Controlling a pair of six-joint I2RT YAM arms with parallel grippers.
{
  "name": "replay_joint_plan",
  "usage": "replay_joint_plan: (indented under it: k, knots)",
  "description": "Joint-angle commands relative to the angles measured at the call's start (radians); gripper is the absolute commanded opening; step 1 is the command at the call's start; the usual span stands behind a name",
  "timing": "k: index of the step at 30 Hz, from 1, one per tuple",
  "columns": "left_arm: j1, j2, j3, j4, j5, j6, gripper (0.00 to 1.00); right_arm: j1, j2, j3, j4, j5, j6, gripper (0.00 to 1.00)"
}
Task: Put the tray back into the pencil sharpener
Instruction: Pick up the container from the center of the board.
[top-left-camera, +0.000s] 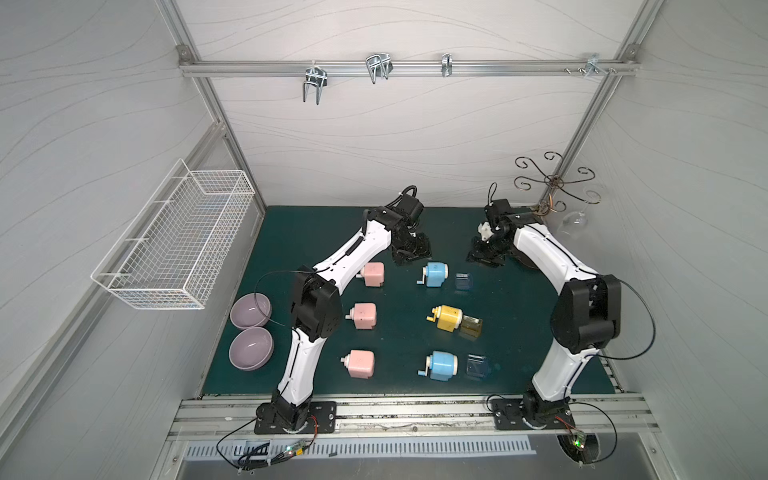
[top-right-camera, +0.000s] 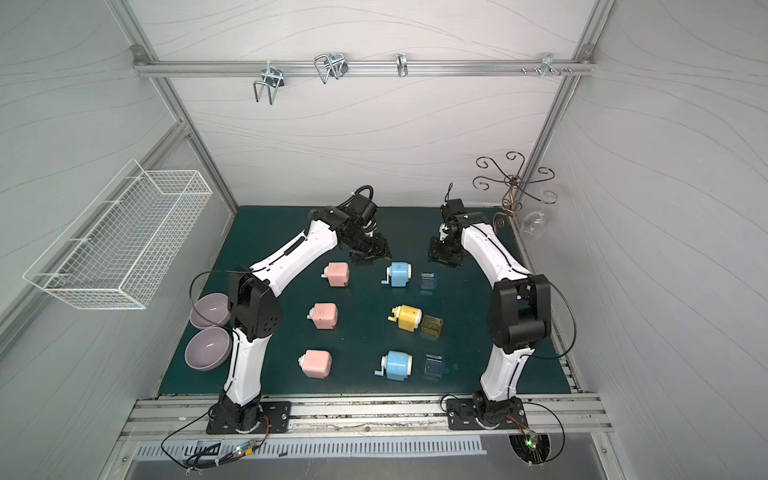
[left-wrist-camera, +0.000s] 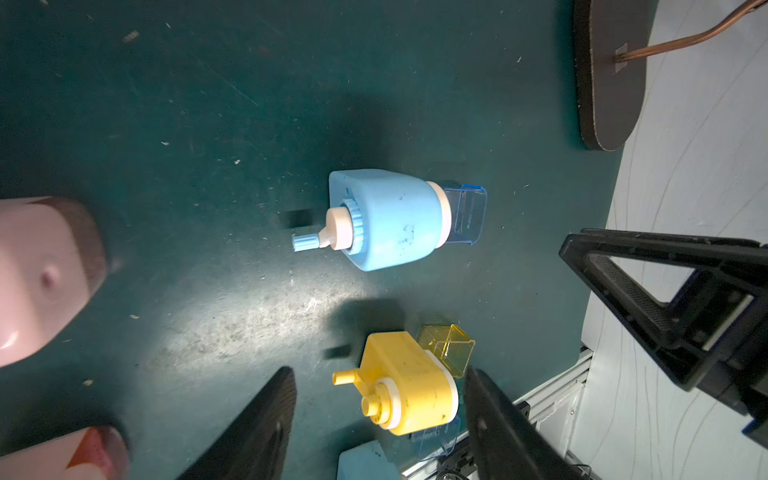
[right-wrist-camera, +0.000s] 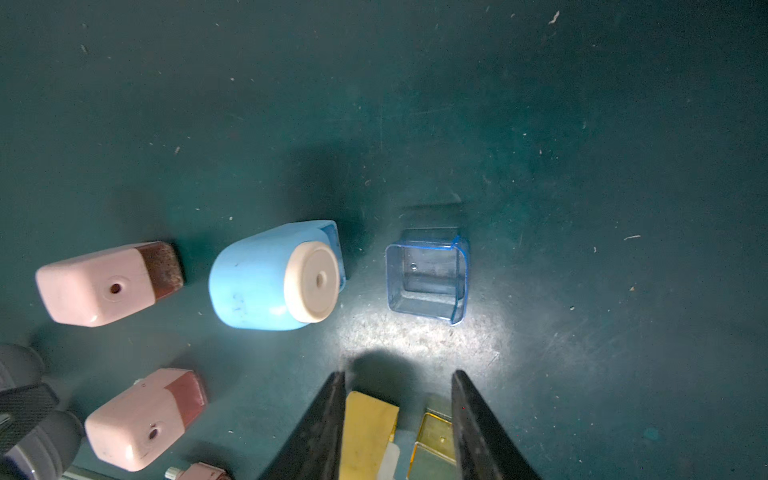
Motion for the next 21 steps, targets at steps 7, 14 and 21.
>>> replay_joint_plan:
  k: [7,14,21]
  knots:
    - [0.004,0.078,0.054,0.052,0.086,-0.032,0.64,-0.011,0.110,0.004,0.008,0.034,-0.044,0.40]
    - [0.004,0.148,0.107,0.029,0.106,-0.001,0.63,-0.027,0.130,-0.015,0.016,0.040,-0.043,0.40]
    - [0.004,0.197,0.150,-0.004,0.091,0.042,0.63,-0.043,0.139,-0.020,0.015,0.050,-0.046,0.40]
